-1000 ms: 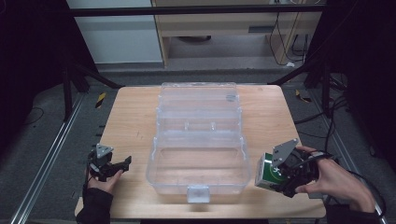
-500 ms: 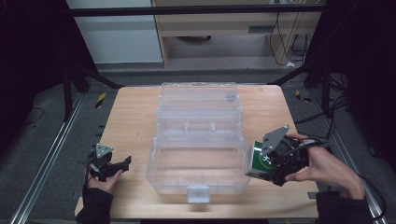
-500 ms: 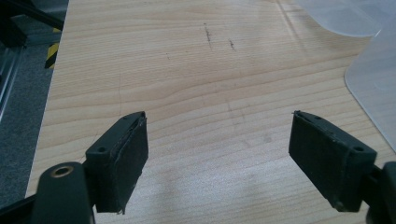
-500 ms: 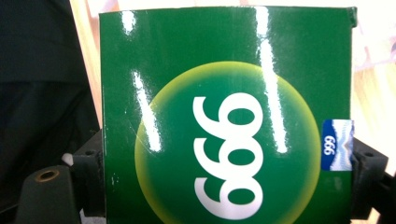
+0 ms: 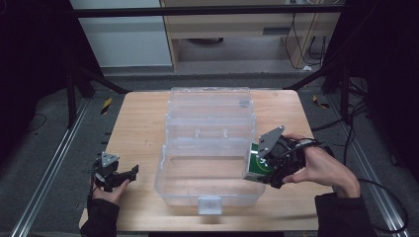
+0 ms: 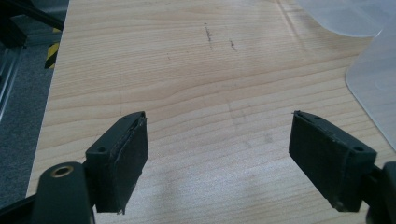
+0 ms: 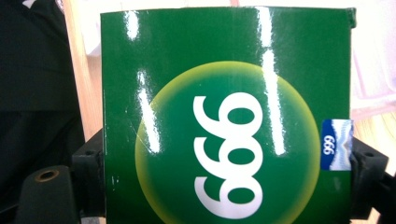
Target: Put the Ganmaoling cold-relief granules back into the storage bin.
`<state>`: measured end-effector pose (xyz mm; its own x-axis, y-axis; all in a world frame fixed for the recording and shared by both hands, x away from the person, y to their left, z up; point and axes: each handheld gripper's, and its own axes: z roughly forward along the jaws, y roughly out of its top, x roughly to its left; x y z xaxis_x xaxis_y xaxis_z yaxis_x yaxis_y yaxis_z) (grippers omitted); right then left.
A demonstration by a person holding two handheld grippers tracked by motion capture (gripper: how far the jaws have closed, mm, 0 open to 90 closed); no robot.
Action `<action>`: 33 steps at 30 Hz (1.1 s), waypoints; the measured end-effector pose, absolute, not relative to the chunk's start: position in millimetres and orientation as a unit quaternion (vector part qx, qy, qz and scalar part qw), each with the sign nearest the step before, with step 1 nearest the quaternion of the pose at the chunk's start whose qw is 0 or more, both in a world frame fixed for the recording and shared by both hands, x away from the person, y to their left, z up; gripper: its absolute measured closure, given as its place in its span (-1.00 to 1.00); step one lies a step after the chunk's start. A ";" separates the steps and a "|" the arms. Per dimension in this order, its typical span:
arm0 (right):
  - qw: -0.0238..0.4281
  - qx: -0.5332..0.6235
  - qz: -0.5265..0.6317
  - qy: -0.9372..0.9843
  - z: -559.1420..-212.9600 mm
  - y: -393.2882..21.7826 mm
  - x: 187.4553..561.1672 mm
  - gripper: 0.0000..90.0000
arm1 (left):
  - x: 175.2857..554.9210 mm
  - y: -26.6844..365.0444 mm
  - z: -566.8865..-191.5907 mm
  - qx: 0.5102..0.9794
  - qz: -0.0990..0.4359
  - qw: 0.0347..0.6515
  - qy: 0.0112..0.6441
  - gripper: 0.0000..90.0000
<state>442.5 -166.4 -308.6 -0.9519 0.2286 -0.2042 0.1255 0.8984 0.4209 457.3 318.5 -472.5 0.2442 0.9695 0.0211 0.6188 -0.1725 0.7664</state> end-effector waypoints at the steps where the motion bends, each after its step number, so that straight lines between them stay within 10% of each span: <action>1: 0.124 0.090 0.206 0.967 -309.7 -164.6 444.1 -0.65 | 457.2 318.6 -472.5 0.717 0.268 0.328 0.554 -0.58; 33: 0.112 0.050 0.186 0.975 -345.0 -125.3 454.6 -0.65 | 456.5 319.7 -471.4 0.715 0.269 0.331 0.555 -0.57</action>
